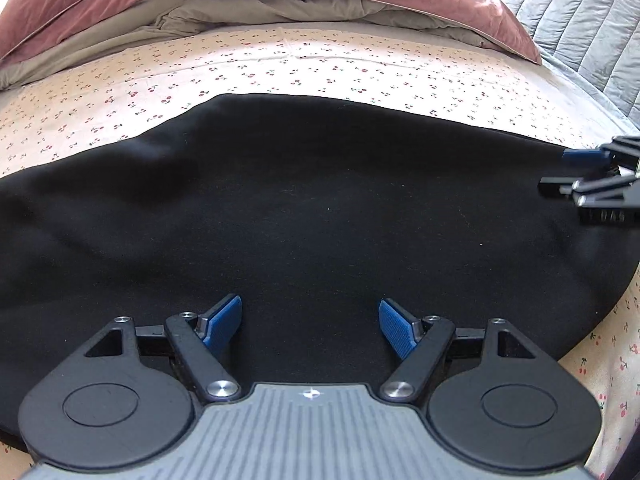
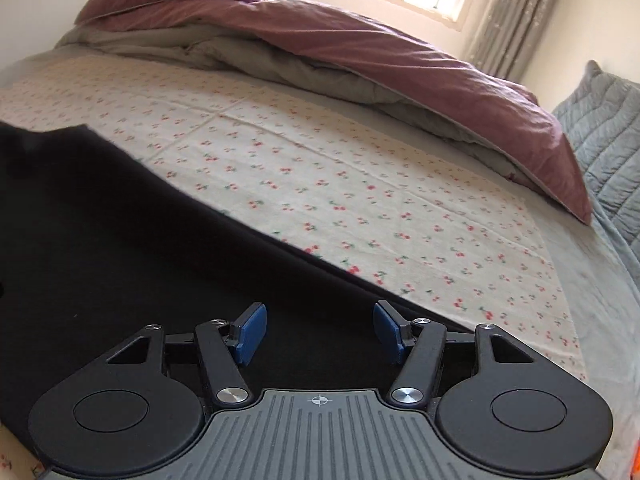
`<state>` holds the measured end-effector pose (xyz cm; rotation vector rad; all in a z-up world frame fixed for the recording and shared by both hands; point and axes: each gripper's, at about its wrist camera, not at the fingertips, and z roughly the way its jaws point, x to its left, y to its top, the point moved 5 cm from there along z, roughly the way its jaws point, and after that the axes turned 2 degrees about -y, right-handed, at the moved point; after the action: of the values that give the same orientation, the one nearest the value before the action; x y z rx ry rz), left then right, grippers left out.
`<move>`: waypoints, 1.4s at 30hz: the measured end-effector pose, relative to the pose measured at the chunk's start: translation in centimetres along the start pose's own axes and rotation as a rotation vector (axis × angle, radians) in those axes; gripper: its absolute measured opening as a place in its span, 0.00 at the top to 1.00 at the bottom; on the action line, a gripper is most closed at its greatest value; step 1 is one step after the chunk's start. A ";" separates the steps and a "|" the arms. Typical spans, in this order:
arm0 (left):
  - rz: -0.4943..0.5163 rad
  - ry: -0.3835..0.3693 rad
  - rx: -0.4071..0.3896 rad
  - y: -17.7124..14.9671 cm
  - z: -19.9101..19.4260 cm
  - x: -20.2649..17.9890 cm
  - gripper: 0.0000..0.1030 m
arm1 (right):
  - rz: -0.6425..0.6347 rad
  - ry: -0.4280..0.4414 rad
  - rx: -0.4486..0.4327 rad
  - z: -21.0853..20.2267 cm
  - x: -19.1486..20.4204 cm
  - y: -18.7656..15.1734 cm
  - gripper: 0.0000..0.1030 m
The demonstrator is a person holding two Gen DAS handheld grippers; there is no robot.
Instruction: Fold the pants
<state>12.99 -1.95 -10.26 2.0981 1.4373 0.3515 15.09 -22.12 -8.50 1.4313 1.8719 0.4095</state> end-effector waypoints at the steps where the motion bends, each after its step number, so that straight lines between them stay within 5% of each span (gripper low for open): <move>1: -0.003 -0.014 0.008 0.0 0.0 0.1 0.26 | -0.064 0.035 0.025 0.4 1.7 -0.3 0.44; 5: -0.016 -0.060 0.030 -0.5 -0.8 0.2 0.26 | -0.182 0.102 0.070 0.7 4.5 -1.0 0.44; 9: -0.075 -0.065 0.025 0.1 -1.3 1.5 0.26 | -0.095 0.141 0.094 0.6 2.9 -1.1 0.44; 12: -0.152 0.010 -0.015 1.2 -1.4 4.0 0.26 | -0.029 0.120 0.026 0.2 2.1 0.0 0.44; 17: -0.303 0.127 -0.040 2.9 -1.3 9.5 0.26 | 0.167 0.268 -0.091 0.5 2.8 4.9 0.43; 23: -0.497 0.172 -0.048 3.3 -1.5 14.9 0.26 | 0.232 0.509 -0.028 6.1 8.2 12.2 0.42; 30: -0.507 0.161 -0.049 3.8 -1.8 16.0 0.26 | 0.114 0.605 0.069 12.3 16.6 17.8 0.40; 36: -0.567 0.176 -0.052 3.8 -2.3 17.2 0.26 | -0.104 0.776 -0.059 6.4 19.1 15.9 0.38; 42: -0.558 0.183 -0.050 3.8 -2.1 17.1 0.26 | -0.273 0.731 -0.151 2.2 20.4 13.9 0.38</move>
<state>21.48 13.30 -8.01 1.5661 2.0176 0.3536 24.07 0.95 -8.37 0.9611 2.4958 1.0107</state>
